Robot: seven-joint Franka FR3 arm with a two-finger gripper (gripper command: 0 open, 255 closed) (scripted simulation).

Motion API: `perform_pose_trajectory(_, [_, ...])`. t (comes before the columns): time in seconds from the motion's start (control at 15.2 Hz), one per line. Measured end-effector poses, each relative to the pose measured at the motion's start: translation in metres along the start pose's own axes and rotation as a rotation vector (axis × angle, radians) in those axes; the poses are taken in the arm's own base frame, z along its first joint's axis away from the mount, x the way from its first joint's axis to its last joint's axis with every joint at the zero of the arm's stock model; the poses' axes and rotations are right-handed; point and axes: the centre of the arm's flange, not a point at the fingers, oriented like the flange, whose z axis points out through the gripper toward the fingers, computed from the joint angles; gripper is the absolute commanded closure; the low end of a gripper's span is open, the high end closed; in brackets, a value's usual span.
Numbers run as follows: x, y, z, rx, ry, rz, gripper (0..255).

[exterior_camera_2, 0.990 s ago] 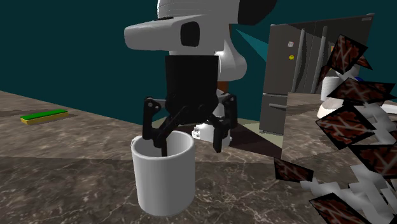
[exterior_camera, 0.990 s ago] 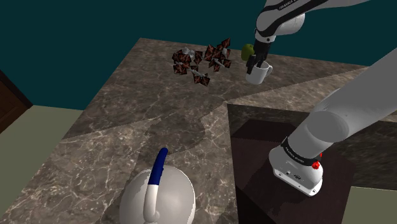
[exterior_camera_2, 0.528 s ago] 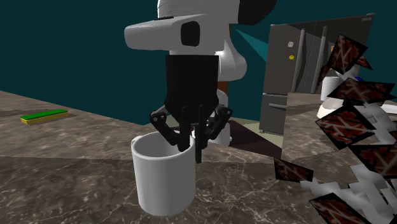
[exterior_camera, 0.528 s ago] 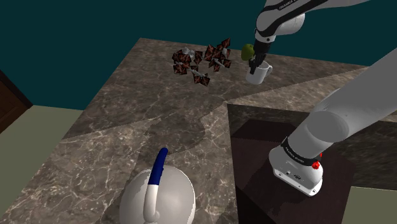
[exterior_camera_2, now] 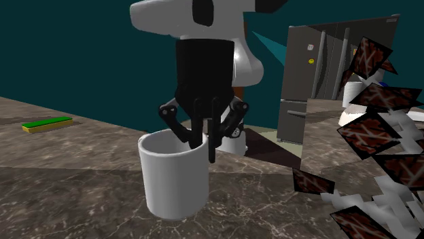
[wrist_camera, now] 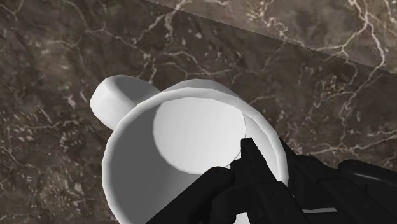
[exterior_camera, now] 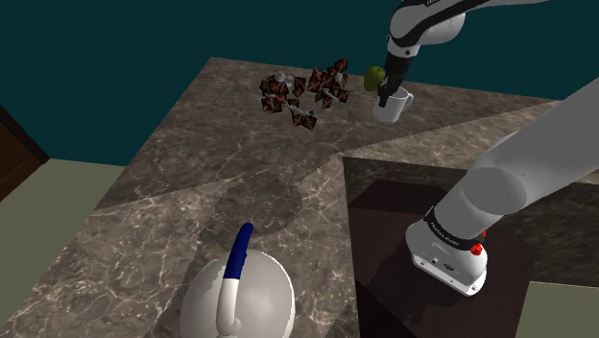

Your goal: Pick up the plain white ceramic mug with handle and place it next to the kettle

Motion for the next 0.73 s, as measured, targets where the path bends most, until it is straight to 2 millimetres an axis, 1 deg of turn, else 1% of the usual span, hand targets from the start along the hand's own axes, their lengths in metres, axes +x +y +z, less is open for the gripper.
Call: perform_pose_trajectory(0.73, [-0.003,0.000,-0.056,0.000,0.000,0.000,255])
